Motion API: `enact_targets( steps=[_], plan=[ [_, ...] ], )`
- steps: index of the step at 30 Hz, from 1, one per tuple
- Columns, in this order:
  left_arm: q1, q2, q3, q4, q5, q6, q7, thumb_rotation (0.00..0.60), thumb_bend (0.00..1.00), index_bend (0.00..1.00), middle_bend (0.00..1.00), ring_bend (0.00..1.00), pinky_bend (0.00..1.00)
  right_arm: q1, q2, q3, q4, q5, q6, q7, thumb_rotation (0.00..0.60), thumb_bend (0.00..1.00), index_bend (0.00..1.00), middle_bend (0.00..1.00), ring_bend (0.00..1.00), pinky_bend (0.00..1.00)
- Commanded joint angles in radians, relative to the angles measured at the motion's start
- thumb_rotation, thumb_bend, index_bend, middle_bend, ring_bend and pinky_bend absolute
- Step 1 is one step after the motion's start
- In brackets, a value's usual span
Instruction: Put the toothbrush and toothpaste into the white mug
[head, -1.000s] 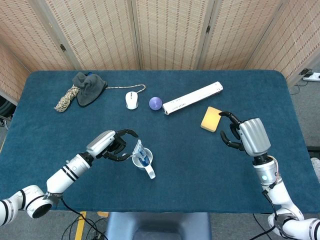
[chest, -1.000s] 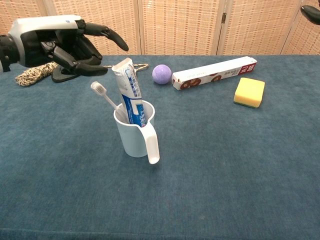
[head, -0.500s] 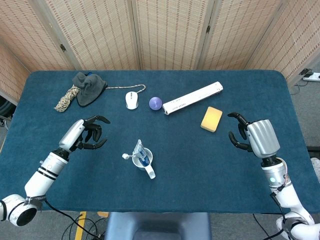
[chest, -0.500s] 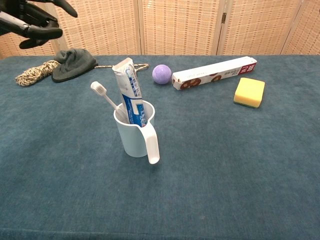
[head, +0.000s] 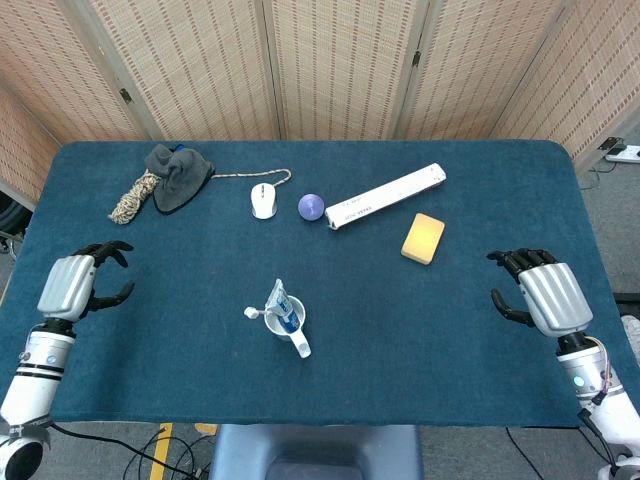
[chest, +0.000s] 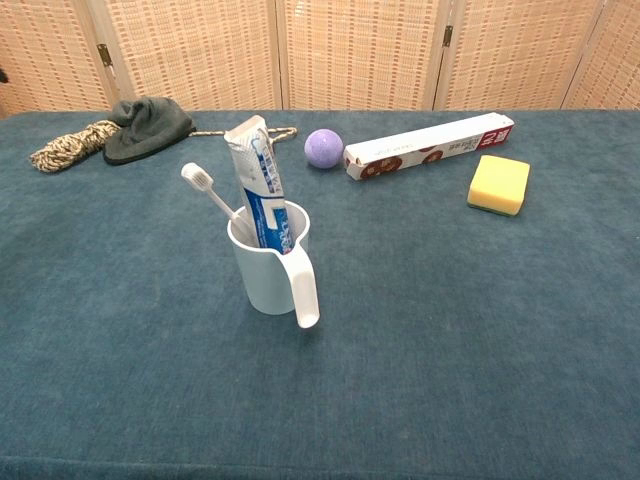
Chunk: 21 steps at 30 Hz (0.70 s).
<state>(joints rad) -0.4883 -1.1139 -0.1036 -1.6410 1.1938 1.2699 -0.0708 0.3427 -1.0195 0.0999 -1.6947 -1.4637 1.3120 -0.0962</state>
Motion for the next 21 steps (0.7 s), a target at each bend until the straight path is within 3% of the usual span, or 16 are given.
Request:
enact_targets(
  steps=[1, 6, 11, 21],
  plan=[
    [0.062, 0.009, 0.038, 0.012, -0.002, 0.06, 0.081, 0.6, 0.36, 0.27, 0.31, 0.19, 0.26, -0.021, 0.02, -0.015, -0.016, 0.008, -0.003, -0.002, 0.6, 0.37, 0.17, 0.14, 0.04, 0.07],
    [0.141, 0.0, 0.055, -0.024, 0.014, 0.166, 0.157, 0.6, 0.36, 0.25, 0.27, 0.16, 0.23, -0.071, 0.012, -0.032, -0.02, 0.028, 0.04, -0.023, 0.6, 0.37, 0.09, 0.12, 0.01, 0.04],
    [0.209, -0.02, 0.075, -0.046, 0.051, 0.253, 0.212, 0.6, 0.36, 0.25, 0.27, 0.16, 0.23, -0.129, -0.009, -0.051, -0.014, 0.029, 0.101, -0.025, 0.6, 0.37, 0.08, 0.12, 0.01, 0.04],
    [0.306, -0.076, 0.11, -0.079, 0.106, 0.331, 0.277, 0.6, 0.36, 0.25, 0.27, 0.16, 0.23, -0.222, -0.047, -0.06, 0.02, 0.06, 0.186, 0.01, 0.6, 0.37, 0.08, 0.16, 0.04, 0.04]
  ],
)
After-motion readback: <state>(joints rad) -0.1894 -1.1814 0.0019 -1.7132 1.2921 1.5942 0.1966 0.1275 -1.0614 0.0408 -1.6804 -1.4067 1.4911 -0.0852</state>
